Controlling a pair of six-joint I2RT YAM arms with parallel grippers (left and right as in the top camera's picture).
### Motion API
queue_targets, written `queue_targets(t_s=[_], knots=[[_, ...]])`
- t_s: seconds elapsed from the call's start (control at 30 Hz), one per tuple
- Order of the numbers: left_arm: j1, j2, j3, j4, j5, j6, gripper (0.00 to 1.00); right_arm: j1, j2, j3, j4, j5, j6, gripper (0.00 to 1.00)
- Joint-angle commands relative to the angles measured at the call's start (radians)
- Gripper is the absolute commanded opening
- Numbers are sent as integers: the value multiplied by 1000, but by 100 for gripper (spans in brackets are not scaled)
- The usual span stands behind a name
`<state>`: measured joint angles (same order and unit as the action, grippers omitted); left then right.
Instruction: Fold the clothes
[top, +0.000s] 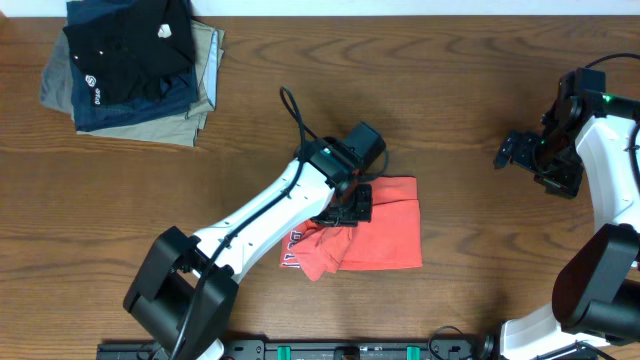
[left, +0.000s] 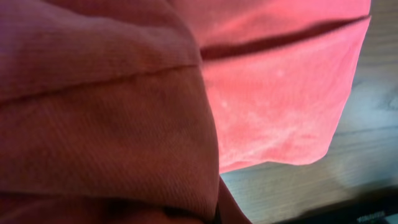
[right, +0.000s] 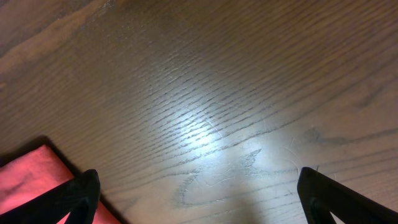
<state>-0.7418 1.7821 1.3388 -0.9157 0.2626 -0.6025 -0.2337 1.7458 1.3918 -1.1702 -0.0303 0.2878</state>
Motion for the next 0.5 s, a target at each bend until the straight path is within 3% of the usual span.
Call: queue_targets(t_s=[0.0,0.17,0.47], knots=[[0,-30,55,-49,-16,-5,6,-1,-6,6,0,-4,3,99],[-2,-32,161,-162,-95,-1,6,-1,-6,6,0,-4,3,99],[-31,5,181,-129,-87,-32,6,0,-6,6,0,-4,3,99]])
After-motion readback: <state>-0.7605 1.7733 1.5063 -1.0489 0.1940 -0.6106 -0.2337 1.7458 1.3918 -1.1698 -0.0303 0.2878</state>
